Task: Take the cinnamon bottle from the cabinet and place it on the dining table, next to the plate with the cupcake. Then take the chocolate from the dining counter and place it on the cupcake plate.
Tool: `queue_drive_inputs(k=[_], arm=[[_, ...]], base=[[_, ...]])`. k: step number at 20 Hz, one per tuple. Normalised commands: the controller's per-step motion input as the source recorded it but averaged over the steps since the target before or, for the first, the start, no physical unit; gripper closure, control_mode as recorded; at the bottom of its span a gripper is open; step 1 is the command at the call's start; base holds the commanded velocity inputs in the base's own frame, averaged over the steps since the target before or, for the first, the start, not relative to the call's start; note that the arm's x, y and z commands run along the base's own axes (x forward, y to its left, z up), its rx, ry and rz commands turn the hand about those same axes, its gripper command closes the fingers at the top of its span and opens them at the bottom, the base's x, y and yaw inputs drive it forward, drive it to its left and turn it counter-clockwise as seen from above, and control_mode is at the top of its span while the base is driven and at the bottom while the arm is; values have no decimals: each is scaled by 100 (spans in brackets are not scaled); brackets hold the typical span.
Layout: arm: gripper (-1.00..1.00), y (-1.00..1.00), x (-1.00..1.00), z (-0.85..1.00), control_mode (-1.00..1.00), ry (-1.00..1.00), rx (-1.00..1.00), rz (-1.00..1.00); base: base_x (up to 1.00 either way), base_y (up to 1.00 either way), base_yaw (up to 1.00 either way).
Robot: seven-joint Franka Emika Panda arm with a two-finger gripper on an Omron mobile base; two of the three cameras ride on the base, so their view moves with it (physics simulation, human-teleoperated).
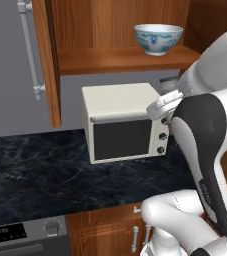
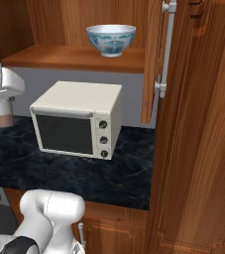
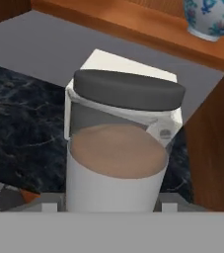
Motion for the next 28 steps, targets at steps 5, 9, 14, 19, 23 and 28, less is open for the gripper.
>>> queue_drive_inputs(k=[5,9,14,19,23,28], arm=[[100,-6,-1,3,100,-3,4,2],[100,0,0,0,100,0,0,0],[100,0,0,0,100,0,0,0],[100,0,0,0,100,0,0,0],[100,0,0,0,100,0,0,0],[100,0,0,0,100,0,0,0]], base=[[-10,-12,19],[-56,0,32],[-80,7,49],[-36,4,74],[-10,1,92],[0,3,93]])
